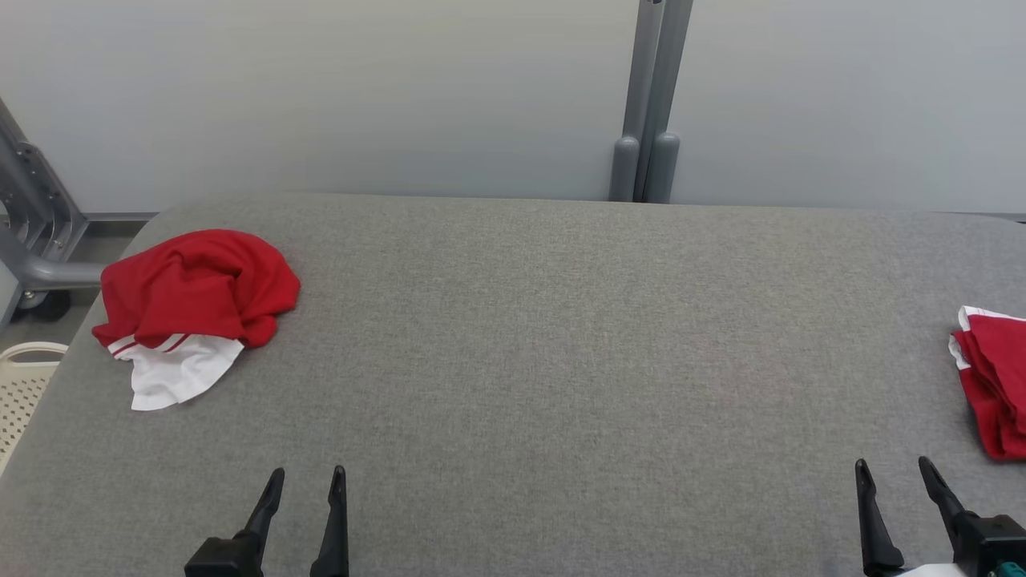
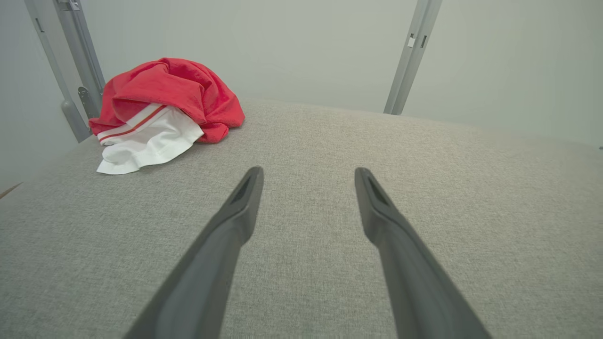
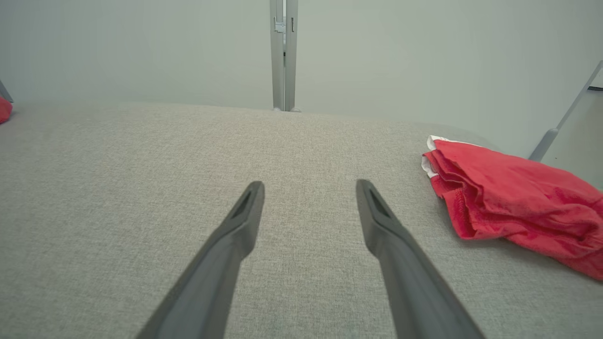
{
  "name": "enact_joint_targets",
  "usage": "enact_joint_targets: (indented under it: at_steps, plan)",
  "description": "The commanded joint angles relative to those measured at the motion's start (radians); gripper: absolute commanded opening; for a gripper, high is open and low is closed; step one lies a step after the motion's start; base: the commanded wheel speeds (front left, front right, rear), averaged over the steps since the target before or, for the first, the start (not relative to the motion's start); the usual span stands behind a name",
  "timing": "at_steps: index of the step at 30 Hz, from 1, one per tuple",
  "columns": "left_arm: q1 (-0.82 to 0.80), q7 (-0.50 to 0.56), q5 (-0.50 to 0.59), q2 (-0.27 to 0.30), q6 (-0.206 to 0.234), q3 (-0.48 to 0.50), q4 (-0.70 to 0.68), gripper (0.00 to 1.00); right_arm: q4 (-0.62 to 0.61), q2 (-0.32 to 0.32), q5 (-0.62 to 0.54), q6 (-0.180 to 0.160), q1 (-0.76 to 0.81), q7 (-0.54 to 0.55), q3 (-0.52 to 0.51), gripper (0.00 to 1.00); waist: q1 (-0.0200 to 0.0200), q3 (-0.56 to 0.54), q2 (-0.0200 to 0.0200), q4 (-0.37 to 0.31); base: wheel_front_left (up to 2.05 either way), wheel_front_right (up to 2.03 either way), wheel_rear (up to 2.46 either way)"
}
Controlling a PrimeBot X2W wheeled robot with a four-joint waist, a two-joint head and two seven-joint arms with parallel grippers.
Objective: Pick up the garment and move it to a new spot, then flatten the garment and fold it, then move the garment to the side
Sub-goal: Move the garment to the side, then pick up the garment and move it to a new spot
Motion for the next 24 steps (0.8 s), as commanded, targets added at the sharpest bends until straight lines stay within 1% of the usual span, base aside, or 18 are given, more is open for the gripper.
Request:
enact_joint_targets:
  at_steps: [1, 12, 24]
  plan:
    - [0.010, -0.003, 0.012, -0.003, -0.007, 0.009, 0.003, 1.00, 0.003, 0.006, -0.009, 0.000, 0.008, -0.003, -0.012, 1.00, 0.0000, -0.002, 0.0113, -0.008, 0.00, 0.00, 0.00]
    - [0.020, -0.003, 0.039, -0.022, -0.028, 0.034, 0.019, 1.00, -0.008, 0.023, -0.022, 0.000, 0.010, -0.003, -0.017, 1.00, 0.0000, -0.007, 0.0113, -0.036, 0.00, 0.00, 0.00]
    - [0.004, -0.003, 0.053, -0.028, -0.039, 0.048, 0.027, 1.00, -0.015, 0.027, -0.022, 0.000, 0.005, -0.003, -0.012, 1.00, 0.0000, -0.005, 0.0113, -0.032, 0.00, 0.00, 0.00]
